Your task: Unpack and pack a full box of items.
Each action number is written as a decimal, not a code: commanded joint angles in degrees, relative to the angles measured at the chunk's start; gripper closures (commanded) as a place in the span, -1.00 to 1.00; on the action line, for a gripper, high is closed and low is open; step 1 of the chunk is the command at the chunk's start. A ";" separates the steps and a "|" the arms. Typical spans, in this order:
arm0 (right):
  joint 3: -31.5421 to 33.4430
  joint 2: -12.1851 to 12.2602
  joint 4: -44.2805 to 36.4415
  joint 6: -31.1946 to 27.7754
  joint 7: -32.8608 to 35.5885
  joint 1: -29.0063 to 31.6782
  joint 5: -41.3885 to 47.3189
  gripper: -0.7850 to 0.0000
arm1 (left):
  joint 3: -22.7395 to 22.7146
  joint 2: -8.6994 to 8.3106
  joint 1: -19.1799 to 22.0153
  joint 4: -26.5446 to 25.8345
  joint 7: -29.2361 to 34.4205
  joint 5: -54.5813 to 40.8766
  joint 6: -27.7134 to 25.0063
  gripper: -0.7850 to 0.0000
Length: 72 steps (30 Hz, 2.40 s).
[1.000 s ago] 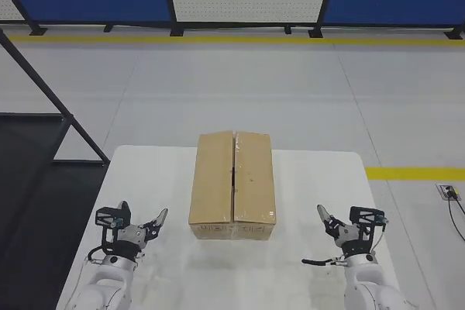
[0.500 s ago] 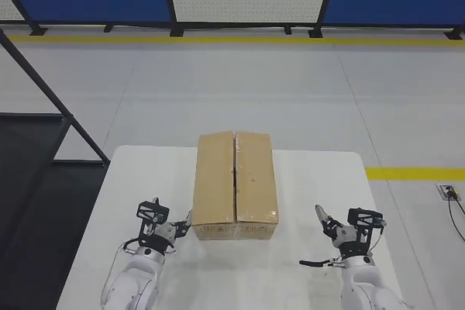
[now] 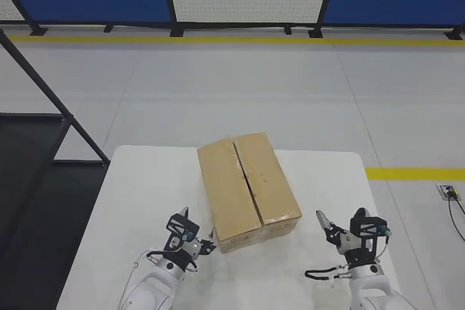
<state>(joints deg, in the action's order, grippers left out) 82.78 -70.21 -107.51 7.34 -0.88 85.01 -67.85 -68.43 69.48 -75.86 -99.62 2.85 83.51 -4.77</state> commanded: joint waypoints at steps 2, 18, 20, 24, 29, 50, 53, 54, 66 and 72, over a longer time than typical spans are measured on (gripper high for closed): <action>1.13 0.05 -1.01 -0.52 -0.99 1.16 -0.41 -1.00 | 1.55 0.18 0.18 -0.08 0.04 1.29 -0.84 -1.00; 3.30 -0.49 -3.38 0.50 -3.72 2.29 1.62 -1.00 | -2.97 0.15 -2.03 -3.10 1.25 -6.13 -2.11 -1.00; 3.26 -0.52 -3.42 0.78 -3.57 2.25 1.61 -1.00 | -2.97 0.15 -2.03 -3.10 1.25 -6.13 -2.11 -1.00; 3.26 -0.52 -3.42 0.78 -3.57 2.25 1.61 -1.00 | -2.97 0.15 -2.03 -3.10 1.25 -6.13 -2.11 -1.00; 2.80 -0.41 -2.83 -1.90 -1.95 1.55 -0.06 -1.00 | -3.65 0.56 -0.56 -0.72 0.43 -9.12 0.99 -1.00; 3.76 0.34 -2.18 -13.41 -7.11 8.35 -11.28 -1.00 | -6.93 2.67 19.00 13.62 3.98 -12.16 16.22 -1.00; 2.08 -0.03 0.78 -11.53 -5.09 5.67 -10.17 -1.00 | -7.48 2.81 19.59 14.17 3.49 -12.99 16.07 -1.00; 1.48 -0.16 2.32 -10.74 -4.14 4.21 -9.92 -1.00 | -7.69 2.82 19.55 14.25 3.40 -13.06 15.99 -1.00; -2.34 -1.72 14.90 -3.95 -0.54 -7.43 -4.72 -1.00 | -10.89 2.72 17.01 14.32 1.92 -14.16 14.43 -1.00; -2.83 -2.26 16.46 -1.71 -1.08 -9.56 -2.61 -1.00 | -12.15 2.79 15.39 15.22 1.29 -16.64 13.23 -1.00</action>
<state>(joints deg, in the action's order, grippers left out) 79.98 -72.39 -91.24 5.10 -1.90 75.77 -70.84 -80.39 72.26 -60.17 -84.57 4.32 67.23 8.67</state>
